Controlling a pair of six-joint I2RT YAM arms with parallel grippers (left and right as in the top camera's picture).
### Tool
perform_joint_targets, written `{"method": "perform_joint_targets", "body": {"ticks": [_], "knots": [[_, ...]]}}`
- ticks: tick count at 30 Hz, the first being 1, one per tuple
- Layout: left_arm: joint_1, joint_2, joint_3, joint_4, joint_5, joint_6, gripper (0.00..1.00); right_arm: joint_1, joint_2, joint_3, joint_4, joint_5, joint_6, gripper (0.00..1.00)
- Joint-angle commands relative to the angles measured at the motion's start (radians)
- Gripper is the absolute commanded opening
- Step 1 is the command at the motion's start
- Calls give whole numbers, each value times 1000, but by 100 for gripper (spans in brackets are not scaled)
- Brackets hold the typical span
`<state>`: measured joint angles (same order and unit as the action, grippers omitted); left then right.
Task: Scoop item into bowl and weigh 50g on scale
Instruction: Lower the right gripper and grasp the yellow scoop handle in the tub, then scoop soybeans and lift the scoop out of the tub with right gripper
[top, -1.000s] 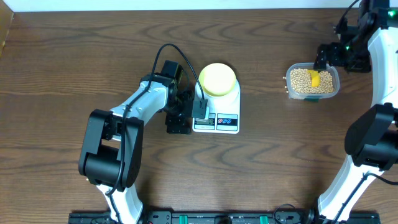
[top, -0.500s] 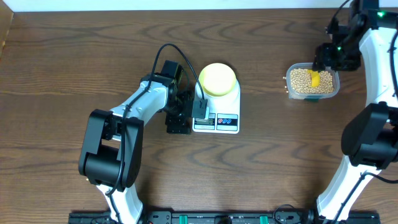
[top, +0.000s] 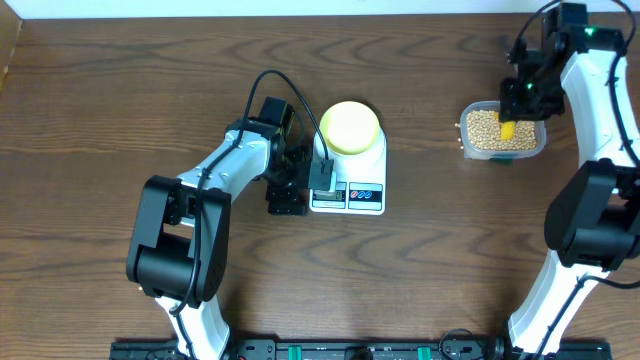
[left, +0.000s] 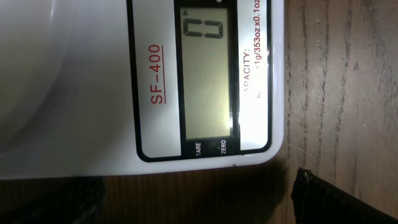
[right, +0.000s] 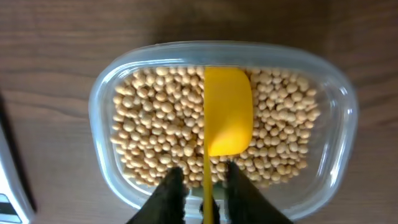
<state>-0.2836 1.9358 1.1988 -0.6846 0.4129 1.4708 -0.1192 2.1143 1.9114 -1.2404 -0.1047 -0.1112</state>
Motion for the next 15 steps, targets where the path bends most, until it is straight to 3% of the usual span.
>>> {"method": "perform_joint_targets", "body": {"ticks": [1, 11, 15], "knots": [[-10, 11, -11, -6, 20, 14, 98, 3, 9, -24, 3, 1, -2, 13], [-10, 12, -11, -6, 20, 14, 98, -5, 9, -24, 3, 23, -1, 9], [-10, 11, -11, -6, 20, 14, 98, -10, 9, -24, 2, 66, 6, 2]]}}
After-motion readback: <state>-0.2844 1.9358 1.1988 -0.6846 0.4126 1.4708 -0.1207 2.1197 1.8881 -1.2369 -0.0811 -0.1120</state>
